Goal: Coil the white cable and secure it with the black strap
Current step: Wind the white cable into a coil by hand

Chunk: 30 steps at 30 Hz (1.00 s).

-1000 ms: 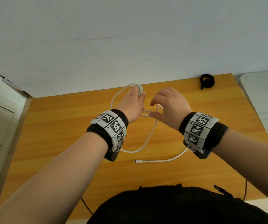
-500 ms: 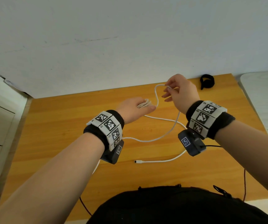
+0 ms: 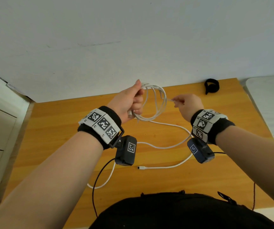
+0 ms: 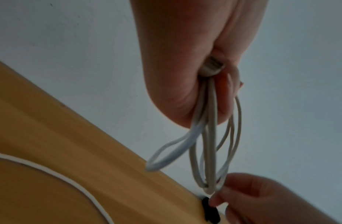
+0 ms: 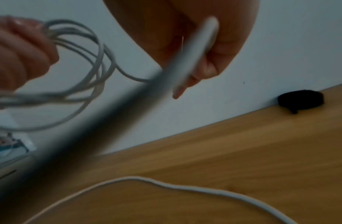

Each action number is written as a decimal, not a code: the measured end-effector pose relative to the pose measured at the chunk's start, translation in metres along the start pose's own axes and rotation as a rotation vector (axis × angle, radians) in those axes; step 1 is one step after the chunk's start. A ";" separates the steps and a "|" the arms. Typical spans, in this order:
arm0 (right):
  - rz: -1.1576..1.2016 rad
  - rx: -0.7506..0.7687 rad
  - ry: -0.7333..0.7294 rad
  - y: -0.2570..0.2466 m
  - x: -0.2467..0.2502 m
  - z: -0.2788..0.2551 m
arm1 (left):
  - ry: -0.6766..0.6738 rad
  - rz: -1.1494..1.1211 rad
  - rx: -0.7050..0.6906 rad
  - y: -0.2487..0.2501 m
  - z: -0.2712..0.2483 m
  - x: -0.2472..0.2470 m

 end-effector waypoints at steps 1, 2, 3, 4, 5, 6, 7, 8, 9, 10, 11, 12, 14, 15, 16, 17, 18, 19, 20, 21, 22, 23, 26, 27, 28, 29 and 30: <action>-0.036 0.009 -0.048 -0.002 -0.005 -0.003 | -0.004 -0.038 -0.002 0.001 0.000 -0.001; -0.072 0.022 -0.101 -0.004 -0.011 -0.006 | -0.005 -0.074 -0.005 0.002 0.000 -0.002; -0.096 0.033 -0.154 -0.006 -0.016 -0.009 | -0.002 -0.109 -0.009 0.003 0.000 -0.002; -0.109 0.040 -0.199 -0.007 -0.021 -0.012 | 0.004 -0.143 -0.015 0.003 0.000 -0.002; -0.116 0.048 -0.237 -0.008 -0.026 -0.015 | 0.011 -0.175 -0.021 0.004 0.000 -0.002; -0.118 0.058 -0.266 -0.009 -0.031 -0.018 | 0.019 -0.201 -0.027 0.004 -0.001 -0.002; -0.113 0.070 -0.285 -0.009 -0.035 -0.019 | 0.028 -0.218 -0.033 0.004 0.000 -0.001; -0.103 0.079 -0.294 -0.009 -0.038 -0.021 | 0.031 -0.228 -0.037 0.004 0.000 -0.001; -0.097 0.084 -0.297 -0.009 -0.040 -0.022 | 0.027 -0.238 -0.040 0.005 0.000 -0.001; -0.094 0.085 -0.300 -0.010 -0.041 -0.024 | 0.018 -0.248 -0.042 0.005 0.000 -0.001; -0.084 0.082 -0.296 -0.010 -0.042 -0.024 | 0.006 -0.256 -0.044 0.006 0.000 -0.001; -0.059 0.070 -0.282 -0.010 -0.042 -0.024 | -0.002 -0.258 -0.045 0.006 0.000 -0.001; 0.011 0.019 -0.222 -0.008 -0.041 -0.023 | -0.006 -0.241 -0.034 0.007 -0.001 0.000; 0.035 -0.008 -0.185 -0.007 -0.040 -0.022 | -0.002 -0.226 -0.025 0.007 -0.001 0.000; 0.050 -0.031 -0.151 -0.005 -0.039 -0.021 | 0.006 -0.210 -0.013 0.007 -0.001 0.000; 0.061 -0.052 -0.125 -0.004 -0.038 -0.019 | 0.015 -0.197 0.000 0.006 -0.001 0.000; 0.069 -0.072 -0.107 -0.004 -0.036 -0.017 | 0.017 -0.190 0.012 0.006 -0.001 0.000; 0.064 -0.088 -0.096 -0.004 -0.035 -0.016 | 0.013 -0.196 0.021 0.005 -0.002 0.000; 0.050 -0.100 -0.091 -0.004 -0.033 -0.016 | 0.003 -0.215 0.030 0.004 -0.002 -0.001; 0.034 -0.107 -0.092 -0.004 -0.032 -0.015 | -0.012 -0.249 0.039 0.004 -0.002 -0.002; 0.016 -0.116 -0.100 -0.004 -0.031 -0.015 | -0.033 -0.294 0.051 0.003 -0.002 -0.003; -0.009 -0.124 -0.113 -0.004 -0.031 -0.014 | -0.060 -0.343 0.066 0.003 -0.003 -0.005; -0.137 -0.148 -0.140 -0.003 -0.031 -0.010 | -0.144 -0.400 0.111 0.003 -0.005 -0.010; -0.178 -0.153 -0.142 -0.004 -0.030 -0.008 | -0.161 -0.382 0.118 0.003 -0.006 -0.013; -0.202 -0.155 -0.149 -0.005 -0.029 -0.007 | -0.170 -0.364 0.118 0.003 -0.006 -0.015; -0.210 -0.153 -0.165 -0.007 -0.030 -0.006 | -0.169 -0.357 0.112 0.004 -0.007 -0.016; -0.215 -0.145 -0.190 -0.009 -0.031 -0.007 | -0.160 -0.363 0.099 0.005 -0.006 -0.016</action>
Point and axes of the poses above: each hand's wrist, its own z-axis towards the middle knuckle, its own x-axis out of the back of the hand, y = z × x, the point moved 4 cm from there along z, towards the middle knuckle, and after that the axes turned 11 degrees about x, right-handed, at the moved point
